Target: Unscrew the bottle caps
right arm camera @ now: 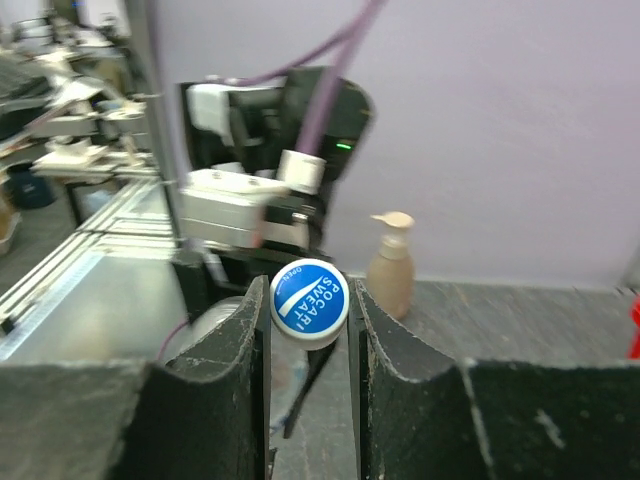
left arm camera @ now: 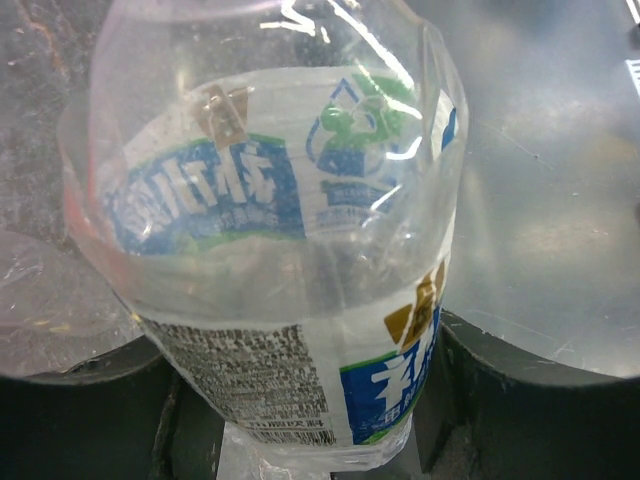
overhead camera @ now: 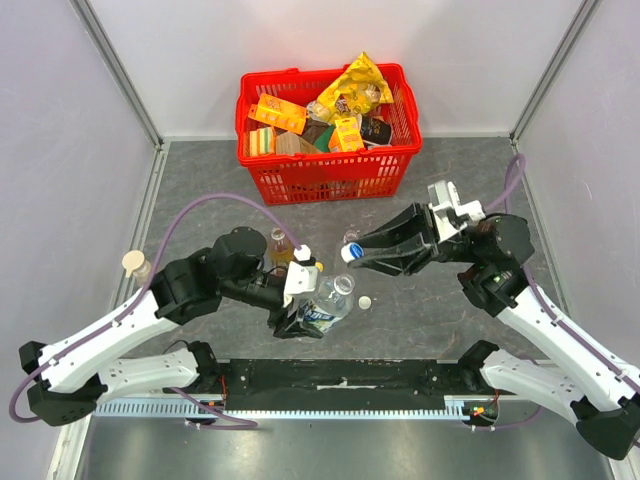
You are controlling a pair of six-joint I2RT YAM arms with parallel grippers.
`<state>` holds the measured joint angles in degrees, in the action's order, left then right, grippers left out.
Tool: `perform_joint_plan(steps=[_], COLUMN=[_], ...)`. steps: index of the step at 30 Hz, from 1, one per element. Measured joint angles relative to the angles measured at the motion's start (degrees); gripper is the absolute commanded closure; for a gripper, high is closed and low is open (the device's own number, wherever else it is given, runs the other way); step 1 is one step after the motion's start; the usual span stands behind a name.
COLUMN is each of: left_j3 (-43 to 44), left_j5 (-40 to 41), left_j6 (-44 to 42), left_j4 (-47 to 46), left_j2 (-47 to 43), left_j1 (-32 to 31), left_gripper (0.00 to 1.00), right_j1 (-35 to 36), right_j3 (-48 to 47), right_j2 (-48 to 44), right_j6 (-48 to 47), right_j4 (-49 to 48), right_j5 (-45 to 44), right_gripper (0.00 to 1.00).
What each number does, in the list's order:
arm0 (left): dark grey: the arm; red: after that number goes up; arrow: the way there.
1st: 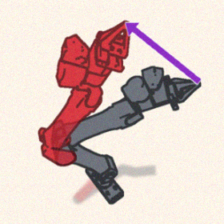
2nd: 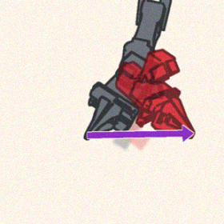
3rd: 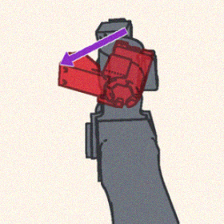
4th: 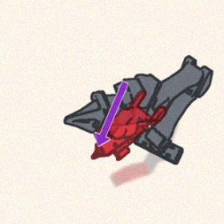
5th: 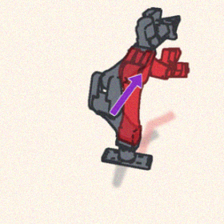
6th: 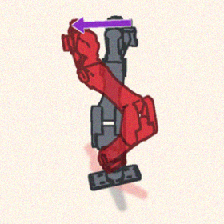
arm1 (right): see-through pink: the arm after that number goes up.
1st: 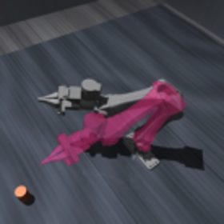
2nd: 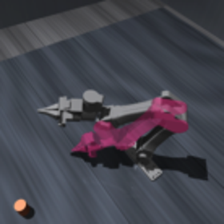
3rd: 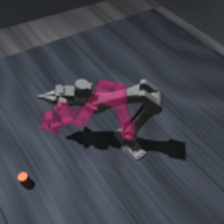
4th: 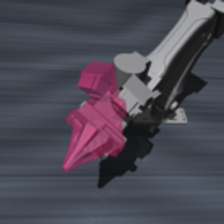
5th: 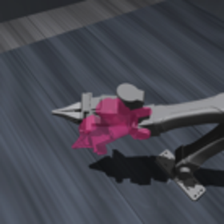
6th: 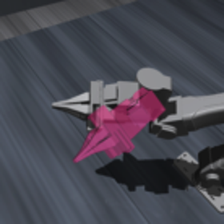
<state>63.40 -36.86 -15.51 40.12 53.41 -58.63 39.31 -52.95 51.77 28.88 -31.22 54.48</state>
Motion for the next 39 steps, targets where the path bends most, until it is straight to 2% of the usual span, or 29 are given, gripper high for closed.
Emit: perform_joint_plan(steps=[5, 10, 15, 22, 29, 39], left_j3=[-5.1, -10.8, -16.1, -29.6, -39.1, -56.9], left_j5=[4.3, 11.9, 19.6, 30.0, 36.2, 39.5], left_j6=[0.9, 4.2, 8.7, 14.7, 16.0, 15.9], left_j4=[-4.8, -10.5, -17.5, -30.9, -44.8, -69.5], left_j2=[-4.1, -6.3, -7.0, -11.4, -11.3, -10.3], left_j1=[0.0, 0.0, 0.0, 0.0, 0.0, 0.0], left_gripper=[0.96, 0.98, 0.98, 0.98, 0.98, 0.98], right_j1=[0.0, -0.5, -2.2, -4.9, -5.0, -5.0], right_j3=[-0.5, -0.5, 2.5, 10.6, 16.9, 21.6], right_j2=[0.0, 0.4, 0.5, 0.4, 0.5, 9.2], right_j6=[-3.9, -5.6, -5.9, -5.5, -5.4, -1.3], right_j4=[10.0, 17.0, 19.8, 23.3, 23.5, 23.5], right_j5=[-13.3, -26.6, -38.9, -51.5, -58.6, -62.5], right_gripper=[1.00, 1.00, 1.00, 1.00, 1.00, 1.00])
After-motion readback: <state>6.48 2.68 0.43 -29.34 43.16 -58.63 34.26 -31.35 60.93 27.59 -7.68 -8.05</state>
